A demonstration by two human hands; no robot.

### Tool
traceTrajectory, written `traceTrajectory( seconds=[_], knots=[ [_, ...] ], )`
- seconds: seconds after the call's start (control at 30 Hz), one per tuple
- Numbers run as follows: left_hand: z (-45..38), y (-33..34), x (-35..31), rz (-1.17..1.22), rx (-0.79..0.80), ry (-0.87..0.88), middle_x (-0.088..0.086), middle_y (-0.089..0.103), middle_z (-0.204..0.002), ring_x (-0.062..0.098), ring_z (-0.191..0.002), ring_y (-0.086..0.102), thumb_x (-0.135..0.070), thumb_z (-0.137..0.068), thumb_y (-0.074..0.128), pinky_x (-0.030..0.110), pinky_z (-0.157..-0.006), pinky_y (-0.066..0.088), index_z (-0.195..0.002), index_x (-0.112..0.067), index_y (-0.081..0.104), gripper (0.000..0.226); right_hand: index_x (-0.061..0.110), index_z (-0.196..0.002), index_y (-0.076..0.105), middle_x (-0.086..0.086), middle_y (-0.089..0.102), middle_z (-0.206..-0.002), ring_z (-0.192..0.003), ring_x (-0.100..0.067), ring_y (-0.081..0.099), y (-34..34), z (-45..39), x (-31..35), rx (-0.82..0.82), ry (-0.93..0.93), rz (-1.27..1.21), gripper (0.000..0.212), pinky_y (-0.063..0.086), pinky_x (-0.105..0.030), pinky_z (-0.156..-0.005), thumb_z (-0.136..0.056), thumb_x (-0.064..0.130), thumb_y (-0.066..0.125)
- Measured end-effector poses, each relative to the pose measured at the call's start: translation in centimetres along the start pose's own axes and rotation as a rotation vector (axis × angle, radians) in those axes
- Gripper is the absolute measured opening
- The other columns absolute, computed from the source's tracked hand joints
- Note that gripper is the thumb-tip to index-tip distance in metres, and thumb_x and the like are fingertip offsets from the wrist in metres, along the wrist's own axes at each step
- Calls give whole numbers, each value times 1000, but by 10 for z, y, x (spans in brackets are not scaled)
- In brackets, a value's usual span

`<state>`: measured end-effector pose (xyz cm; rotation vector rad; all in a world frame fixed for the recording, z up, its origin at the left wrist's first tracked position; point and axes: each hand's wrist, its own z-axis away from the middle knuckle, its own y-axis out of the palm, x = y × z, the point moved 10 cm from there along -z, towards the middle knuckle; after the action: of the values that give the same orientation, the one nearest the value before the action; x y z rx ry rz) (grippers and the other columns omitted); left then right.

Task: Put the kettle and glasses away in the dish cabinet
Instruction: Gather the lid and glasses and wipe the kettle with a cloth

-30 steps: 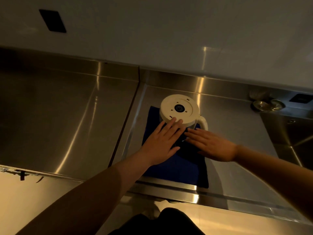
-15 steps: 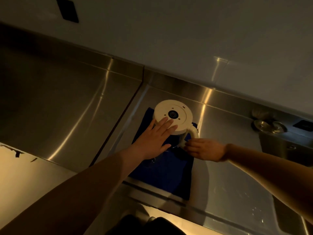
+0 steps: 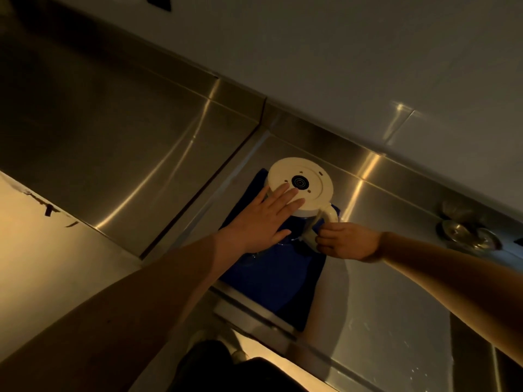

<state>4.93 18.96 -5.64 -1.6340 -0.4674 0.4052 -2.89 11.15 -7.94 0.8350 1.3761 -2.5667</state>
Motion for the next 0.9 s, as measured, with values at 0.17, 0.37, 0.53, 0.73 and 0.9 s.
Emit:
traceTrajectory(
  seconds=[0.17,0.37,0.53,0.73,0.9],
  knots=[
    [-7,-13,4,16,-14,-40,10,-5,-159,24,-145,-12,-44,-95,43,42,-118,-5,-151,-14,-3,78,23,-92,72,2,67,-94,-95,-19,62,-7,9,-21,-57,54,-71,36,49,-33,-92,-59,16,85],
    [-22,-29,0,-5,-24,-47,11,-11,-158,28,-144,-15,-40,-90,54,40,-115,-7,-151,-16,0,85,17,-97,69,-5,66,-96,-95,-24,61,-32,12,-49,-241,135,-183,28,47,-37,-96,-71,9,77],
    [-34,-24,9,-85,28,-62,13,-24,-154,34,-141,-23,-43,-84,63,48,-116,-4,-151,-21,-5,98,12,-105,67,-9,65,-104,-100,-28,60,-38,13,-59,-314,119,-277,31,46,-39,-97,-76,6,75],
    [-50,-23,6,-118,29,4,11,-29,-150,34,-139,-27,-39,-80,68,47,-113,-6,-151,-25,-2,100,12,-113,63,-8,66,-108,-105,-25,60,-32,13,-62,-315,171,-299,47,44,-40,-100,-70,6,79],
    [-59,-26,1,-139,13,61,10,-28,-151,33,-140,-25,-44,-83,64,47,-113,-7,-151,-26,-1,96,21,-125,58,-1,64,-110,-105,-21,58,-18,6,-62,-222,173,-226,56,43,-38,-99,-73,13,77]
  ],
)
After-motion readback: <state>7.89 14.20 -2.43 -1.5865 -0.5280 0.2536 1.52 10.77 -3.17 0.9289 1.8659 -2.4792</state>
